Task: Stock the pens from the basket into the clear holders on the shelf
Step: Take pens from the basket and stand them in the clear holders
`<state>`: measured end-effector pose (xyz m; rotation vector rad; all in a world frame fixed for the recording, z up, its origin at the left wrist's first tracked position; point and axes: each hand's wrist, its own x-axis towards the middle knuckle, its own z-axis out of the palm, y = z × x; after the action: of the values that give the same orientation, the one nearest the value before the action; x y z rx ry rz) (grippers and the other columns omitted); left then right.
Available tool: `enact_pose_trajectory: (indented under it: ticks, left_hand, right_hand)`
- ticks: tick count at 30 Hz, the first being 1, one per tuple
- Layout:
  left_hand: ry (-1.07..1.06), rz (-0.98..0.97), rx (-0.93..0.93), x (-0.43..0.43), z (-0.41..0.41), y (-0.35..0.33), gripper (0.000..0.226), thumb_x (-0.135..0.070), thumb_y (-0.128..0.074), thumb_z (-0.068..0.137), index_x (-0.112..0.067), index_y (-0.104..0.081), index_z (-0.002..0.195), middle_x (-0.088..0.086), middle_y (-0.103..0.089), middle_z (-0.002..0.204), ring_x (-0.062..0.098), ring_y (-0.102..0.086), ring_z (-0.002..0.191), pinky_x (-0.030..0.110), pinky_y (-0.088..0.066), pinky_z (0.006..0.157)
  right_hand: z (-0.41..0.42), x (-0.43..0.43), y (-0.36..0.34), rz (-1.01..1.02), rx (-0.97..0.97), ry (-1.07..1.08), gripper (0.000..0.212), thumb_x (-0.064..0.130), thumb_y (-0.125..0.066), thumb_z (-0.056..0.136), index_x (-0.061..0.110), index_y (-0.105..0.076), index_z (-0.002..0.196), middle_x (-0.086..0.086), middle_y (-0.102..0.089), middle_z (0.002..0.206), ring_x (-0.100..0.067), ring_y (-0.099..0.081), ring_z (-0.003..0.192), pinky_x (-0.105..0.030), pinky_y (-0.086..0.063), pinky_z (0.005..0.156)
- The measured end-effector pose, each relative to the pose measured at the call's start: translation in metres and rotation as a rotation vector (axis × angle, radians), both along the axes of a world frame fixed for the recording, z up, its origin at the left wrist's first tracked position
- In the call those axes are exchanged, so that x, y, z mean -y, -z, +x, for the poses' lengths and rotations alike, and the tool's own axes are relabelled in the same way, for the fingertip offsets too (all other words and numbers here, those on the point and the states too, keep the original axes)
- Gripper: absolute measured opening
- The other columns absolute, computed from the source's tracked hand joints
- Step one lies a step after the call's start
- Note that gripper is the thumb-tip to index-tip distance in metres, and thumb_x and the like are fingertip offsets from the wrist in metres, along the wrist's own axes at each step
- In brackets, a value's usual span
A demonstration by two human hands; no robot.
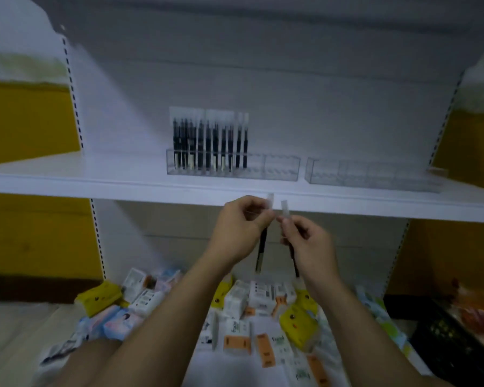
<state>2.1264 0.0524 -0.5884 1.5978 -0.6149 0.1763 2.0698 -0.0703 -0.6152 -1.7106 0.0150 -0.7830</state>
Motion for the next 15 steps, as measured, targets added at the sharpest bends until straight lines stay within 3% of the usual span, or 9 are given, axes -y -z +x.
enact_pose_trajectory:
  ticks: [3, 6, 10, 13, 15]
  left_hand:
    - [0.013, 0.027, 0.055, -0.005, 0.0, -0.029, 0.025, -0.017, -0.067, 0.089, -0.019, -0.065, 0.114, 0.001, -0.07, 0.088, 0.015, -0.069, 0.082, 0.035, -0.059, 0.074]
    - [0.039, 0.038, 0.115, -0.01, 0.003, -0.051, 0.038, -0.014, -0.065, 0.09, -0.029, -0.059, 0.125, 0.003, -0.068, 0.091, 0.017, -0.07, 0.081, 0.036, -0.06, 0.072]
    - [0.043, 0.058, 0.171, -0.015, 0.01, -0.081, 0.034, -0.009, -0.066, 0.089, -0.028, -0.061, 0.117, 0.004, -0.065, 0.094, 0.016, -0.069, 0.079, 0.031, -0.06, 0.067]
    - [-0.001, 0.073, 0.221, -0.016, 0.022, -0.101, 0.034, -0.01, -0.07, 0.085, -0.027, -0.062, 0.113, 0.001, -0.066, 0.094, 0.014, -0.069, 0.076, 0.031, -0.06, 0.066]
    - [-0.044, 0.108, 0.282, -0.017, 0.032, -0.114, 0.035, -0.013, -0.072, 0.083, -0.031, -0.062, 0.112, -0.003, -0.068, 0.092, 0.009, -0.068, 0.077, 0.026, -0.059, 0.068]
  right_hand:
    - [-0.002, -0.003, -0.033, -0.032, 0.051, -0.026, 0.019, 0.019, -0.059, 0.094, 0.031, -0.068, 0.083, -0.008, -0.07, 0.088, -0.02, -0.062, 0.079, -0.034, -0.054, 0.076]
    - [0.003, -0.004, -0.059, -0.057, 0.056, -0.055, 0.015, 0.015, -0.06, 0.094, 0.028, -0.068, 0.092, 0.005, -0.071, 0.09, -0.014, -0.066, 0.082, -0.025, -0.055, 0.075]
    - [0.018, 0.0, -0.088, -0.058, 0.085, -0.072, 0.015, 0.009, -0.062, 0.092, 0.019, -0.065, 0.103, 0.002, -0.07, 0.099, -0.013, -0.069, 0.089, -0.025, -0.056, 0.082]
    - [0.029, 0.001, -0.109, -0.061, 0.138, -0.117, 0.02, 0.005, -0.061, 0.091, 0.024, -0.062, 0.098, 0.002, -0.07, 0.096, -0.009, -0.07, 0.086, -0.03, -0.058, 0.084]
    - [0.039, 0.004, -0.122, -0.064, 0.16, -0.129, 0.029, 0.005, -0.06, 0.092, 0.03, -0.056, 0.107, 0.0, -0.069, 0.095, -0.007, -0.071, 0.083, -0.026, -0.058, 0.08]
